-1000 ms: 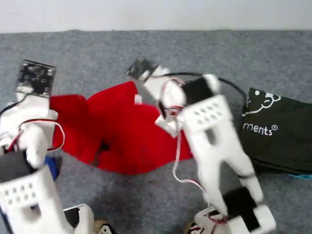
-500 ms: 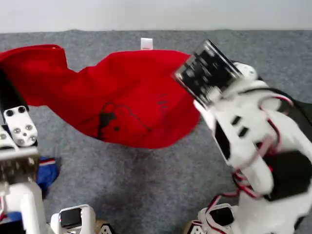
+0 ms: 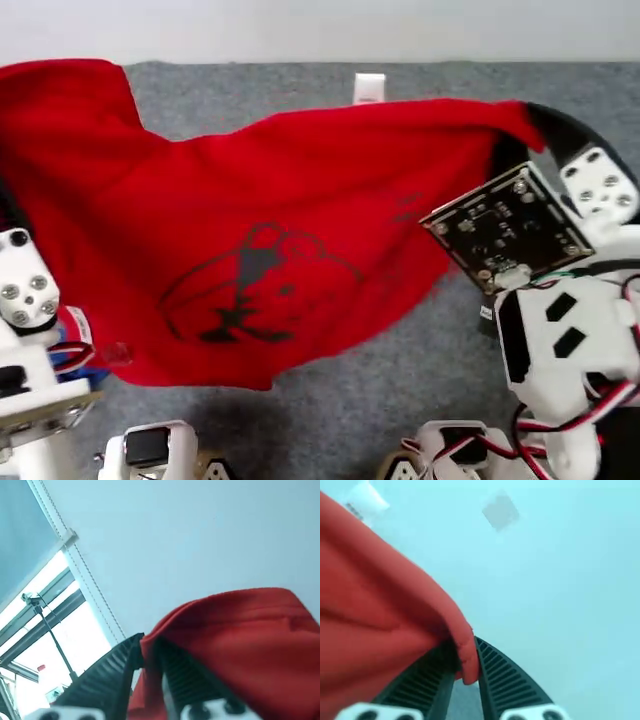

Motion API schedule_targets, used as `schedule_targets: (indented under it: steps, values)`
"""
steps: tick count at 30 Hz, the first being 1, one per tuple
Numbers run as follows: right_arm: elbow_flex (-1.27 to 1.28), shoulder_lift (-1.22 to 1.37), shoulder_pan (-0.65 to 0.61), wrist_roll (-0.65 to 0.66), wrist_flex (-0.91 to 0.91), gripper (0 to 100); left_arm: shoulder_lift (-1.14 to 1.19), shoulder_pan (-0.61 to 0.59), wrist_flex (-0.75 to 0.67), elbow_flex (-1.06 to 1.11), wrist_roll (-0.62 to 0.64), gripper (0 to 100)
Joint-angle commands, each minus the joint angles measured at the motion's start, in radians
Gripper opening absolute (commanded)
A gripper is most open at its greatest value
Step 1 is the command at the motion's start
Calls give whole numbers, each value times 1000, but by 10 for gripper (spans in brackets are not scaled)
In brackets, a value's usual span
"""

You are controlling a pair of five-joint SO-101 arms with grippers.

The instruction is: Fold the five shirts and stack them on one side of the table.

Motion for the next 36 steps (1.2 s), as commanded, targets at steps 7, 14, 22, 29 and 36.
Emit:
schedule_targets:
  steps: [7,14,22,29,36]
  values:
    - [-41,-4,128,5,73,9,23,-100,-26,-30,-57,13]
    - [-41,-99,133,5,128,9,-25,-126,18,-33,-55,13]
    - [-40,-266,148,8,236,9,-144,-126,121,-33,-55,13]
    - [-40,-369,298,61,257,10,-224,-126,135,-33,-57,13]
    - [242,-334,302,117,220,10,-187,-124,153,62,-57,13]
